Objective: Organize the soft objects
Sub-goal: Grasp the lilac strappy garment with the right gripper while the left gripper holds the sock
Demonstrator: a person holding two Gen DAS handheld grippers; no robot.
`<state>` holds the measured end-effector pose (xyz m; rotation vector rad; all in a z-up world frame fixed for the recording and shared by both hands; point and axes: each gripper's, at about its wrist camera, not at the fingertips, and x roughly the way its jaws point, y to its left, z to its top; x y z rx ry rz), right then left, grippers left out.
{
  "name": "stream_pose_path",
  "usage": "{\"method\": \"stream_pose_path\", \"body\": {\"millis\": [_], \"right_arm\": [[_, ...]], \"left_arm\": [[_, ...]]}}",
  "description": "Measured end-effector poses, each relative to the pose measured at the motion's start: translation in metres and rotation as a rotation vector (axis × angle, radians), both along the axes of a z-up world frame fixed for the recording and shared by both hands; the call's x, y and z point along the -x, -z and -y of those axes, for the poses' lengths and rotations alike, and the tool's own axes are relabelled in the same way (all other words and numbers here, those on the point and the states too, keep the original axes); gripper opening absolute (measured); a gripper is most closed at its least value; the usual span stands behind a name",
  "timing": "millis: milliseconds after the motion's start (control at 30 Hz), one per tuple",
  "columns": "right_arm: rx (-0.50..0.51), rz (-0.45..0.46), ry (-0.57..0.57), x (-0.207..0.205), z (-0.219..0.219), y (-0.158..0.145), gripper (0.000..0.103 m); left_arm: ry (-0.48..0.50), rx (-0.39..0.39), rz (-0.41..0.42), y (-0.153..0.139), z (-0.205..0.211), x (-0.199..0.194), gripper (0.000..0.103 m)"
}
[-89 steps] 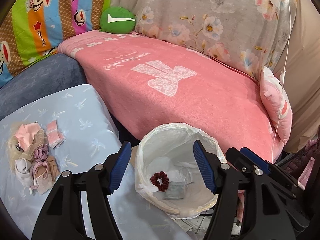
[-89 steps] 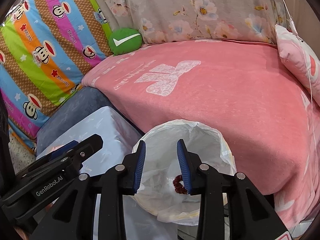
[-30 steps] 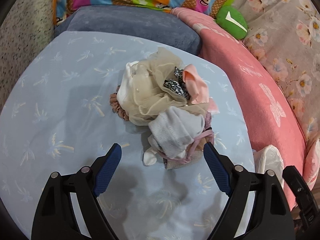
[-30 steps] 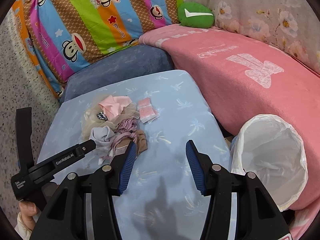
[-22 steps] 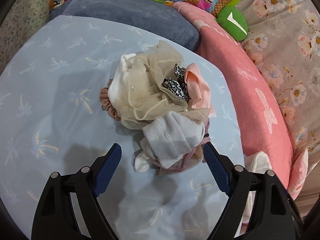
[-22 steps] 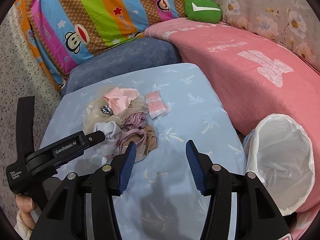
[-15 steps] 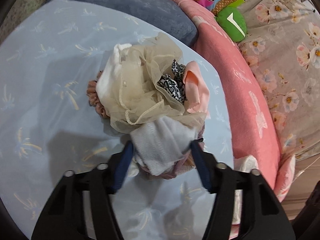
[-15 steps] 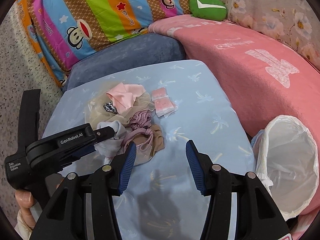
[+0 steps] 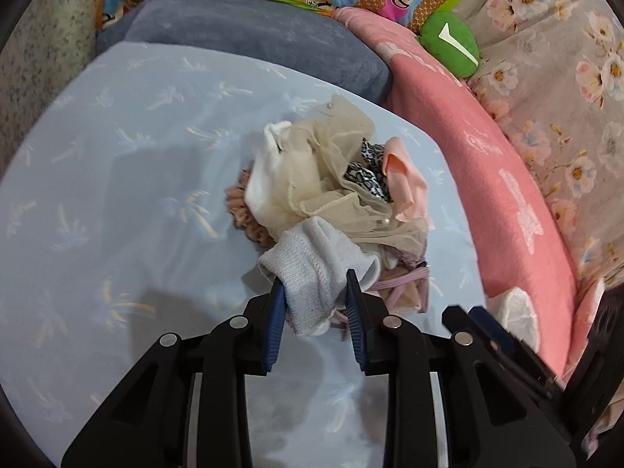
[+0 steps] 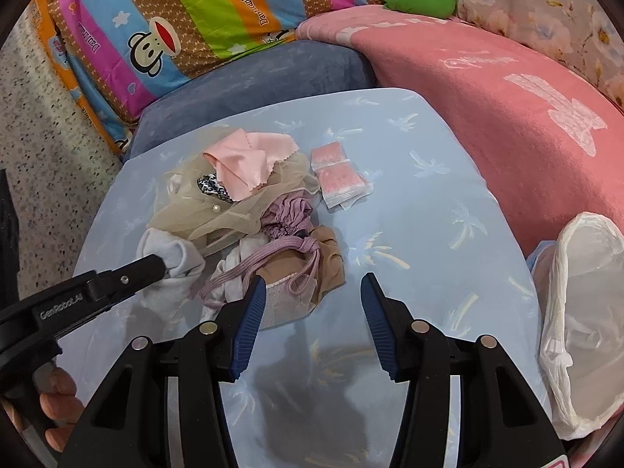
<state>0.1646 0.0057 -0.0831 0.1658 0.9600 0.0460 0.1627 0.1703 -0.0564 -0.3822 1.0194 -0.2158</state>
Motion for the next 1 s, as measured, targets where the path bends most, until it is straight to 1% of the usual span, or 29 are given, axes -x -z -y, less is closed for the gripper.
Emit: {"method": "stream_pose_path", "body": {"millis": [133,233,333,500,567,733,767,900,1000], "right_arm": [[0.002,-0.001,0.008,-0.020,-0.002,0.006,0.046],[-0.002,-0.008,0.005,-0.035,-0.004,0.010,0.041],[0.002,-0.020,-0.002,-0.049,-0.008,0.018,0.037],[-0.031,-0.055,-0.018,-0.063,-0.011,0.034,0.019],[-0.034,-0.055,-0.025,-0.064,-0.012,0.034,0.019],[-0.063,-0.022,-0.022,-0.052,-0.008,0.019,0.010],[-0.072,-0.010,-0.023,-0.048,-0.007,0.013,0.001],[-0.078,0.045,-0.033,-0.032,-0.005,-0.016,0.001],[-0.044,0.067,-0.045,-0.025,-0.006,-0.030,0.001]], "left_arm": [[-0.005,-0.076,0.026,-0.004,-0.001,0.002,0.028],[-0.006,-0.118,0.046,-0.007,-0.003,0.002,0.028],[-0.006,-0.131,0.048,-0.007,-0.004,0.001,0.028],[-0.001,-0.150,0.049,-0.006,-0.002,-0.001,0.028],[0.000,-0.153,0.049,-0.006,-0.001,-0.001,0.028],[-0.001,-0.154,0.058,-0.009,0.000,0.002,0.028],[0.000,-0.156,0.062,-0.011,0.001,0.003,0.028],[0.003,-0.158,0.086,-0.021,0.005,0.011,0.028],[0.007,-0.157,0.103,-0.029,0.009,0.017,0.028]]}}
